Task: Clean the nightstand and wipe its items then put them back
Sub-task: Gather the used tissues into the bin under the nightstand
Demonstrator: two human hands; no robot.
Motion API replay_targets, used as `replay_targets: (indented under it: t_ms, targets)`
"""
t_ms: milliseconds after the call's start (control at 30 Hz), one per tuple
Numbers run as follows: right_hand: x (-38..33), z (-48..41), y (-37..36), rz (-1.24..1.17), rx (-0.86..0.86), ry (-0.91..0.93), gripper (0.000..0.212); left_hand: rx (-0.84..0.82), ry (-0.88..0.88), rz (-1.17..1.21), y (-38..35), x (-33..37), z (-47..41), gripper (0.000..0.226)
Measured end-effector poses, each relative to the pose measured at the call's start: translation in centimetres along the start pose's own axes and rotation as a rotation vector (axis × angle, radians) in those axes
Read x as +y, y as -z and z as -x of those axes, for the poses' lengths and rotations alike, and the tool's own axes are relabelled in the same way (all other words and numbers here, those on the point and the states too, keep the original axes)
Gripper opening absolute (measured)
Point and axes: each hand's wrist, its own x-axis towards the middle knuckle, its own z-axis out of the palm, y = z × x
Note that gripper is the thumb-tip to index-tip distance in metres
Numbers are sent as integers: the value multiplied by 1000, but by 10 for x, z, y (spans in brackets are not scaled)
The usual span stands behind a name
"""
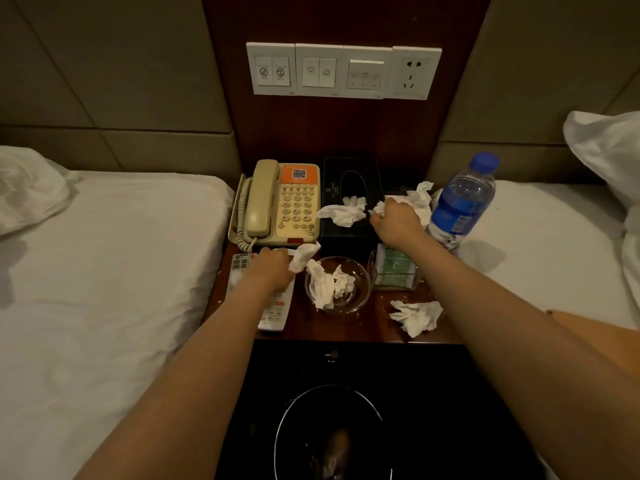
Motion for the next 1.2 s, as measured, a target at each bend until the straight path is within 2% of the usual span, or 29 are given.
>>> replay_targets:
  t_ms: [233, 333, 400, 500, 600, 733, 833, 967, 1067, 1200]
  targets:
    - [-4, 27, 3, -264, 130, -1, 27, 204, 103, 297, 19, -1, 21, 28]
    - [-9, 38, 3, -289, 91, 36, 26, 217, 165, 448, 21, 0, 28, 29]
    - [-9, 42, 3, -251, 33, 81, 30, 212, 163, 571, 20, 3, 33, 30]
    - [-11, 45, 3, -167, 17, 103, 32, 212, 128, 614, 22, 8, 37, 21]
    - [-17, 44, 1, -136, 2, 106, 40, 226, 166, 626, 26, 11, 39, 34]
    - [-30, 35, -7, 45, -99, 210, 58, 229, 165, 665, 26, 13, 41, 37]
    - [-40, 26, -19, 175, -162, 179, 52, 241, 157, 662, 22, 13, 43, 47]
    - [-45, 26, -27, 243, -68, 121, 35, 172, 185, 675, 16, 12, 45, 45]
    - [-42, 29, -27, 94, -35, 163, 22, 136, 216, 783, 14, 12, 52, 38]
    - [-39, 51, -29, -390, -86, 106, 36, 65, 207, 815, 9, 16, 59, 30]
